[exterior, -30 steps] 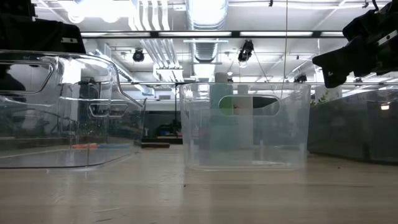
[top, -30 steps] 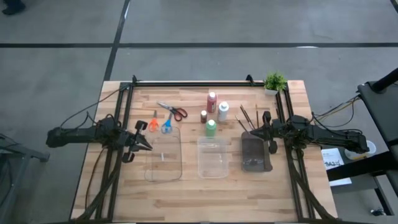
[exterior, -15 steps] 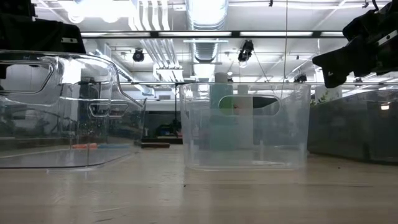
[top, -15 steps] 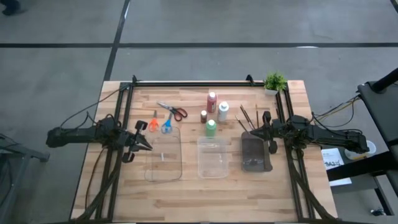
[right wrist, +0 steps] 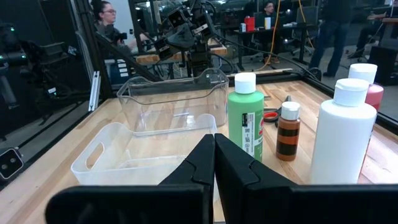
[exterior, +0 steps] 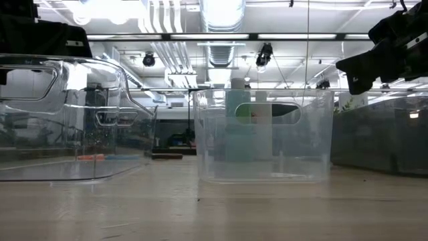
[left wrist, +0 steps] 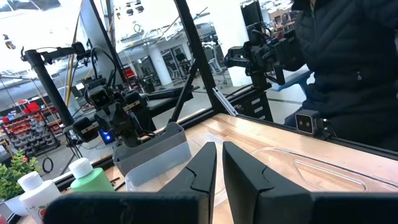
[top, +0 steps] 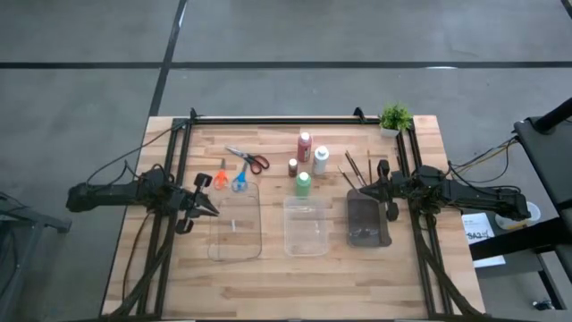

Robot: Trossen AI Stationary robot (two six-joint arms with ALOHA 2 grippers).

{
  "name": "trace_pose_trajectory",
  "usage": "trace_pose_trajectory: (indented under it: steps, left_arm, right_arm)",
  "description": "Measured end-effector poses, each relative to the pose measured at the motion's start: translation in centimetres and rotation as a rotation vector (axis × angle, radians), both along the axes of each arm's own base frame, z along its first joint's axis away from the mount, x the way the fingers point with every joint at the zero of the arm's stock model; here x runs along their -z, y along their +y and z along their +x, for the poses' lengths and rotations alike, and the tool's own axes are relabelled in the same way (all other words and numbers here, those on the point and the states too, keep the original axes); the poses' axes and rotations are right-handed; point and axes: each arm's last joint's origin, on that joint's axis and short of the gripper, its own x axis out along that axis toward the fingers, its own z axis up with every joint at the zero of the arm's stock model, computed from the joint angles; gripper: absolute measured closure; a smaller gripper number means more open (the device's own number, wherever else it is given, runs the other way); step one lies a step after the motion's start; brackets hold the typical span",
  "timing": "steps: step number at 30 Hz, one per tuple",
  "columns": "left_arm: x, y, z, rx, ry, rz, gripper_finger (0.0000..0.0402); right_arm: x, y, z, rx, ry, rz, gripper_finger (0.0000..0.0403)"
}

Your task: Pick & Place Paint Supplies

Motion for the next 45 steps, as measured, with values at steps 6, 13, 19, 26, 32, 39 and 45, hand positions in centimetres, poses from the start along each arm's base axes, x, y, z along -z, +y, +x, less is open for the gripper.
trace_pose_trajectory:
  steps: [6,13,19,26,32,39,45]
  left_arm:
    - [0.00,0.00,0.00,0.000,0.000,0.000,0.0366]
    - [0.00,0.00,0.00,0.000,0.000,0.000,0.0366]
    - [0.00,0.00,0.00,0.000,0.000,0.000,0.0366]
    - [0.00,0.00,0.00,0.000,0.000,0.000,0.0366]
    - [0.00,0.00,0.00,0.000,0.000,0.000,0.0366]
    - [0.00,0.00,0.00,0.000,0.000,0.000,0.0366]
    - [0.00,0.00,0.00,0.000,0.000,0.000,0.0366]
  right_arm:
    - [0.01,0.00,0.00,0.000,0.000,0.000,0.0395]
    - [0.00,0.00,0.00,0.000,0.000,0.000,0.0395]
    - [0.00,0.00,0.00,0.000,0.000,0.000,0.0395]
    - [-0.01,0.00,-0.01,0.000,-0.001,0.000,0.0395]
    - [-0.01,0.00,-0.01,0.000,-0.001,0.000,0.0395]
    - [0.00,-0.01,-0.01,0.002,-0.001,0.000,0.0395]
    - [0.00,-0.16,0.00,0.052,0.000,-0.058,0.0395]
